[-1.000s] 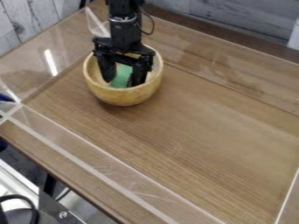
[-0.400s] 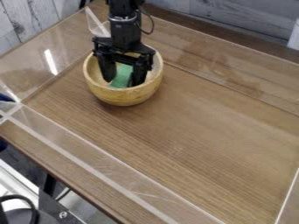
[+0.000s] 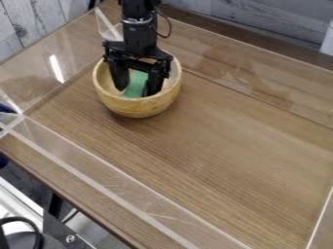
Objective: Remove the green block from inside the brown bowl and put it on the table
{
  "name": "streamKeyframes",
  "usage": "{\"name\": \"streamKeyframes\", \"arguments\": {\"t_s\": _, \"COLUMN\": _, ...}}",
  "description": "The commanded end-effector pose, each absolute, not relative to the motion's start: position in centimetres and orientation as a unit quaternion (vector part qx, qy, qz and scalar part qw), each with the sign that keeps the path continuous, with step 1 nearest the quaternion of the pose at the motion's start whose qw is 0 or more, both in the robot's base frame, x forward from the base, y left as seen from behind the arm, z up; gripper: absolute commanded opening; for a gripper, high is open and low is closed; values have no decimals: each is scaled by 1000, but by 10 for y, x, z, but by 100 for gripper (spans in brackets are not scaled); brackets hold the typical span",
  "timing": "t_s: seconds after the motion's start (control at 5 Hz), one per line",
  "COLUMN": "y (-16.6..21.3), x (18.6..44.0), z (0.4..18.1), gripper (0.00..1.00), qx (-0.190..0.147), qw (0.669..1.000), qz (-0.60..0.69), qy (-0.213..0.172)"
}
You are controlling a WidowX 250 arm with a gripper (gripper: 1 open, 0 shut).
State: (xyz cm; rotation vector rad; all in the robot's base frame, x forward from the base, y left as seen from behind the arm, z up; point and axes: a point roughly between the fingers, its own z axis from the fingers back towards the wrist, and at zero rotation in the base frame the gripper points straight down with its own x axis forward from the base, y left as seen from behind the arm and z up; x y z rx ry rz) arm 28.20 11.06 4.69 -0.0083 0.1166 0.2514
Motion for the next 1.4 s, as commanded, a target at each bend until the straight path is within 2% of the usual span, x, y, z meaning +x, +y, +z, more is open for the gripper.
{"name": "streamKeyframes", "arguments": {"t_s": 0.0, "y": 117, "x": 294, "z": 60, "gripper": 100, "qx": 3, "qw": 991, "qz": 131, "qy": 28}}
{"name": "streamKeyframes", "arguments": {"t_s": 0.6, "y": 118, "x": 297, "z": 59, "gripper": 100, "qx": 1, "qw": 990, "qz": 139, "qy": 26}}
{"name": "streamKeyframes", "arguments": {"t_s": 0.8, "y": 118, "x": 298, "z": 55, "gripper": 0, "qx": 1, "qw": 990, "qz": 140, "qy": 28}}
{"name": "streamKeyframes", "arguments": {"t_s": 1.0, "y": 116, "x": 298, "z": 61, "gripper": 0, "qx": 0, "qw": 990, "qz": 139, "qy": 21}}
{"name": "streamKeyframes", "arguments": {"t_s": 1.2, "y": 113, "x": 300, "z": 75, "gripper": 0, "qx": -5, "qw": 991, "qz": 135, "qy": 8}}
